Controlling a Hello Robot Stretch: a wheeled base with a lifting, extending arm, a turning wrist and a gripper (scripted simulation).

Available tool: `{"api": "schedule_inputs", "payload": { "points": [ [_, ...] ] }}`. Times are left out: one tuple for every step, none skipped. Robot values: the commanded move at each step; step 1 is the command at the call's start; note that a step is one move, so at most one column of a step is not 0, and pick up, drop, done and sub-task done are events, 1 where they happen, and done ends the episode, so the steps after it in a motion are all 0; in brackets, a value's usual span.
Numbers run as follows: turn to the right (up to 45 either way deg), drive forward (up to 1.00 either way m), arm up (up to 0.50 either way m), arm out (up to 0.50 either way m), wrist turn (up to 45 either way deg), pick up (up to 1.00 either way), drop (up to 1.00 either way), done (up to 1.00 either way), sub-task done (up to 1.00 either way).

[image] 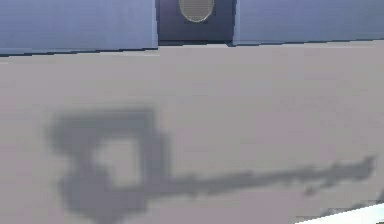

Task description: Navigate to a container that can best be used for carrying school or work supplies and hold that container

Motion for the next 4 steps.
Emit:
{"api": "schedule_inputs", "payload": {
  "points": [
    [0.0, 0.0, 0.0, 0.0, 45.0, 0.0, 0.0, 0.0, 0.0],
    [0.0, 0.0, 0.0, 0.0, 45.0, 0.0, 0.0, 0.0, 0.0],
    [0.0, 0.0, 0.0, 0.0, 45.0, 0.0, 0.0, 0.0, 0.0],
    [0.0, 0.0, 0.0, 0.0, 42.0, 0.0, 0.0, 0.0, 0.0]
  ]
}}
